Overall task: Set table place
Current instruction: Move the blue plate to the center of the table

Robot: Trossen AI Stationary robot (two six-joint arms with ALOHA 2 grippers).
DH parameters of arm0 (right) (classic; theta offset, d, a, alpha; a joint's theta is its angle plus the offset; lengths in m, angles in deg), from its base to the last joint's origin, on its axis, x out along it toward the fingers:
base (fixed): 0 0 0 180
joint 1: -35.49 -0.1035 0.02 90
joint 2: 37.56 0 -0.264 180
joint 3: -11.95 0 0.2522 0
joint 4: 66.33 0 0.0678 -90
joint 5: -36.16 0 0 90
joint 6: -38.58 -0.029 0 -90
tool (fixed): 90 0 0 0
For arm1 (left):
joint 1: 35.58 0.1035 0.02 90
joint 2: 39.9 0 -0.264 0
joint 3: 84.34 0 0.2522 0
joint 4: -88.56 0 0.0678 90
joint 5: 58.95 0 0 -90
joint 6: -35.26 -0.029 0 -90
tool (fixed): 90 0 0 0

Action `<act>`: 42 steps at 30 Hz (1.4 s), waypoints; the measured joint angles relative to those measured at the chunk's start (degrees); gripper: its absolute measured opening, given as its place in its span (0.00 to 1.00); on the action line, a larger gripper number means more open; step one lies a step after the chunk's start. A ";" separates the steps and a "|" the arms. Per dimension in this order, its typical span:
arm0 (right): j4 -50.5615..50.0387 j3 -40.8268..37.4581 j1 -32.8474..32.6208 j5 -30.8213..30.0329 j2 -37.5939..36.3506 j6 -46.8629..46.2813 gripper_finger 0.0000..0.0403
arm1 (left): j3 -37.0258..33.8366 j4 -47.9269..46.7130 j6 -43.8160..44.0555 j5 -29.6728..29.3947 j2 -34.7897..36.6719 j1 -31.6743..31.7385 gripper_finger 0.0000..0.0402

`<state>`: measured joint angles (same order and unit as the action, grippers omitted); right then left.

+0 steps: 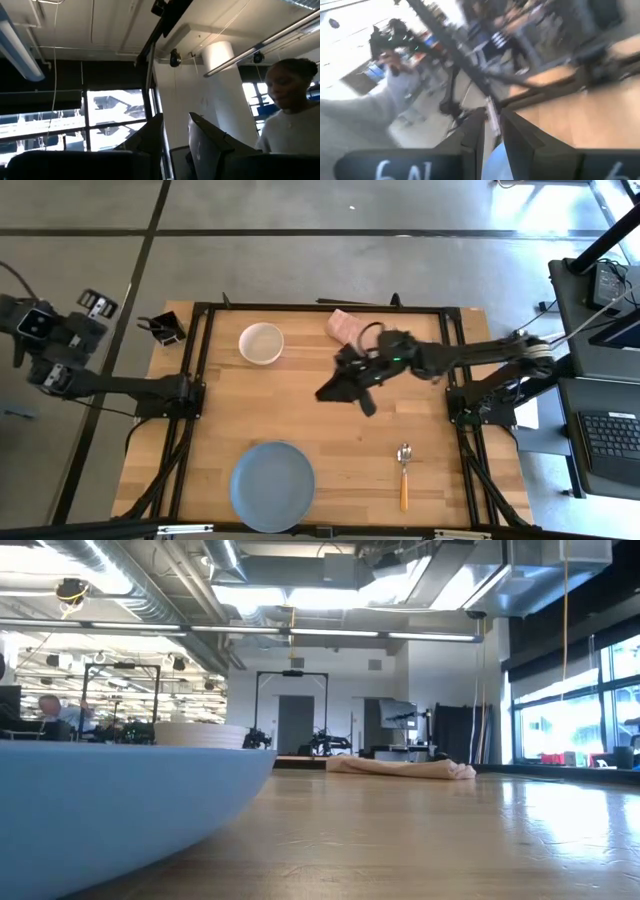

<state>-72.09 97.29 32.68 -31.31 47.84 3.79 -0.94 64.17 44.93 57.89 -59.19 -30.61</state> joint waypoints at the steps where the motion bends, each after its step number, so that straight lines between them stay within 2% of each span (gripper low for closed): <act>1: -0.09 0.98 0.02 1.22 1.96 -0.12 0.17 | 0.07 0.02 1.12 -0.06 0.00 0.00 0.21; 6: -1.31 7.29 0.03 6.24 10.59 0.28 0.17 | -0.15 -2.28 5.19 -0.79 -0.02 0.00 0.21; 10: -10.67 13.35 0.28 8.93 18.31 0.97 0.18 | -0.15 -4.73 5.27 -5.48 -0.02 -0.02 0.21; 14: -16.38 18.62 0.30 10.56 25.01 3.44 0.25 | -0.15 -5.76 5.25 -6.74 -0.04 0.00 0.21; 21: -18.44 23.01 -0.05 11.96 31.84 1.57 0.40 | -0.15 -6.09 5.27 -7.44 -0.04 -0.02 0.21; 29: -25.44 22.96 -3.30 1.22 36.28 3.35 0.42 | -0.15 -16.41 5.27 -16.77 -0.04 -0.01 0.21; 36: -29.56 22.96 -5.66 -13.80 36.79 8.17 0.42 | -0.17 -18.39 5.25 -18.30 -0.04 -0.02 0.21; 42: -31.67 22.97 -6.96 -15.88 37.64 8.07 0.42 | -0.17 -18.39 5.25 -20.24 -0.04 -0.01 0.21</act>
<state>-103.76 120.26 25.72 -47.19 85.48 11.86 -1.11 45.78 50.18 37.66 -59.24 -30.63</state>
